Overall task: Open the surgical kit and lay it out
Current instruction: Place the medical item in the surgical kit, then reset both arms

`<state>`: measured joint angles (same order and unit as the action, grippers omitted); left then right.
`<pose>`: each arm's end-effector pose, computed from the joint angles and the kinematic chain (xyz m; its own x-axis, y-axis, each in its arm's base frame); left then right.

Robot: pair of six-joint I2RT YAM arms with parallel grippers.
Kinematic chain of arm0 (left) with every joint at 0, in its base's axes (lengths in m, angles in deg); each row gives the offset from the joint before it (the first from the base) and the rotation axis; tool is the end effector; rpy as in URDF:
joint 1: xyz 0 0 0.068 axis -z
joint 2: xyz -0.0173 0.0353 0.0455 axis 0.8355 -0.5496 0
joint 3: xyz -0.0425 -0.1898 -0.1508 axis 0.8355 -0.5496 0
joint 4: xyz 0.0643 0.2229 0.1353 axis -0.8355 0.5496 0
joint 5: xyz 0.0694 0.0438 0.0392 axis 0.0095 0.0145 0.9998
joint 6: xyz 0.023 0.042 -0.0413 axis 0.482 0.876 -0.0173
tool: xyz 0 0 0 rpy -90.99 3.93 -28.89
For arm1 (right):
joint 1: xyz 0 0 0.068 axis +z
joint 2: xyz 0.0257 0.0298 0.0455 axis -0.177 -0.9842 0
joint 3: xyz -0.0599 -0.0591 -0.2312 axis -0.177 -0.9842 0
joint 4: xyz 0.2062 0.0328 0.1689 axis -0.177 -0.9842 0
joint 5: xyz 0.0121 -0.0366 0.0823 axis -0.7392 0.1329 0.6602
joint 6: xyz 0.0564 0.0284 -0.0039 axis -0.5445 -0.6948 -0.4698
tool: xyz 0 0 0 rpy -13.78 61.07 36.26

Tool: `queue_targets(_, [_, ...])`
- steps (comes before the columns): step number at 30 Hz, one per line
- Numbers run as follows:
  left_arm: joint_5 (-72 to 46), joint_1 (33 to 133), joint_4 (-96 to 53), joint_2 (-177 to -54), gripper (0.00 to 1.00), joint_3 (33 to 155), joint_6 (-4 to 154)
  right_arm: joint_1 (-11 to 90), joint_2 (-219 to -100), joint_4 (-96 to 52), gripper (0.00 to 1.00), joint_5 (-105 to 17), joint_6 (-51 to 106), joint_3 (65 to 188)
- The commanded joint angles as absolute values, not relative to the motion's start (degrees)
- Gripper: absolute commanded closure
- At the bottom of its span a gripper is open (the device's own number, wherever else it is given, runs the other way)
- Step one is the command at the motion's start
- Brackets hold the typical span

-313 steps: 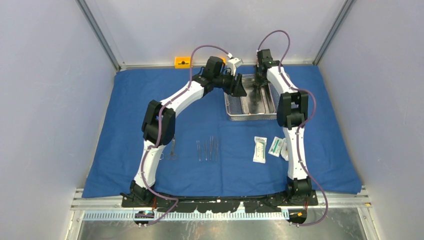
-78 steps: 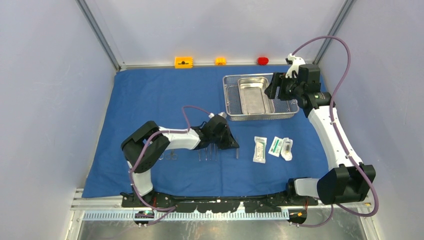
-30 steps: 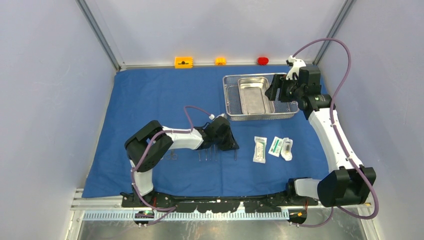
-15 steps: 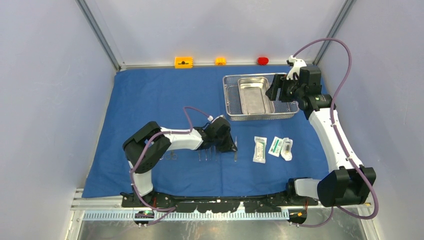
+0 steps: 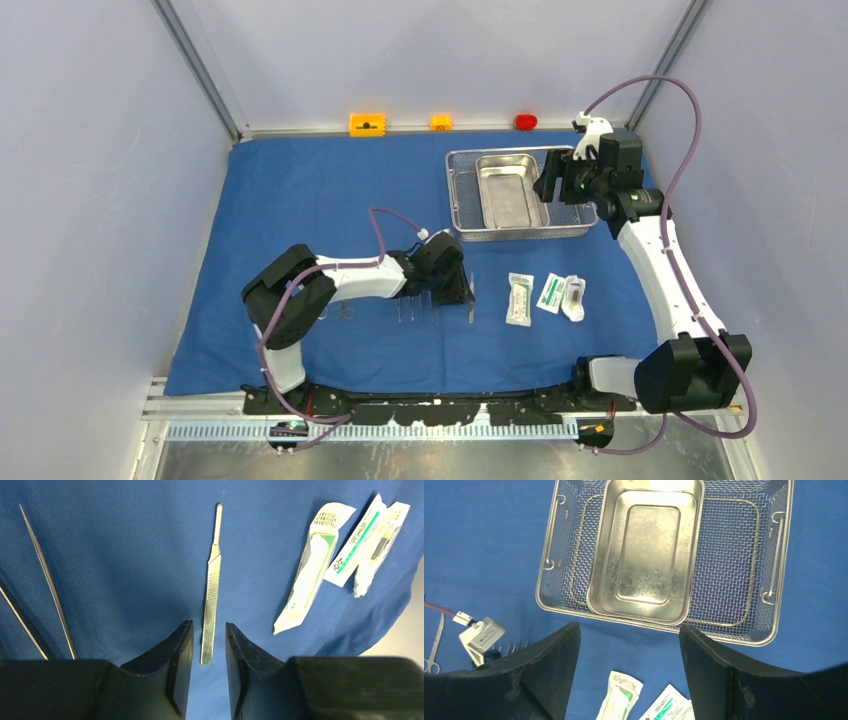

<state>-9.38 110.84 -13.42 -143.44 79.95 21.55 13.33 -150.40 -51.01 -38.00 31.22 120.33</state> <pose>0.2151 -0.3051 0.1099 -0.9533 -0.2172 -0.2100 -0.0513 0.8013 -0.5960 0.3046 0.0279 0.3209 -0.5467 0.0189 -0.8371 -0.2198 0.9615 0.1653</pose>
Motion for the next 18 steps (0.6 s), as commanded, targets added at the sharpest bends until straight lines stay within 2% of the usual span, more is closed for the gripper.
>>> queue_targets(1, [-7.34,110.70,-11.29,-139.60,0.66,83.58,26.92,13.09,-149.70,-50.35,0.22,-40.33,33.35,122.39])
queue_targets(7, [2.78,109.07,-5.41,-137.85,0.27,92.40,47.48,13.05,-148.66,-49.90,0.18,-44.03,32.49,122.37])
queue_targets(13, [10.69,107.30,-4.33,-133.51,0.14,97.76,67.76,13.09,-147.93,-49.56,0.14,-45.41,32.88,122.25])
queue_targets(18, [18.28,102.64,-7.79,-128.24,0.03,97.71,80.26,13.07,-147.92,-48.53,0.13,-43.44,33.07,121.37])
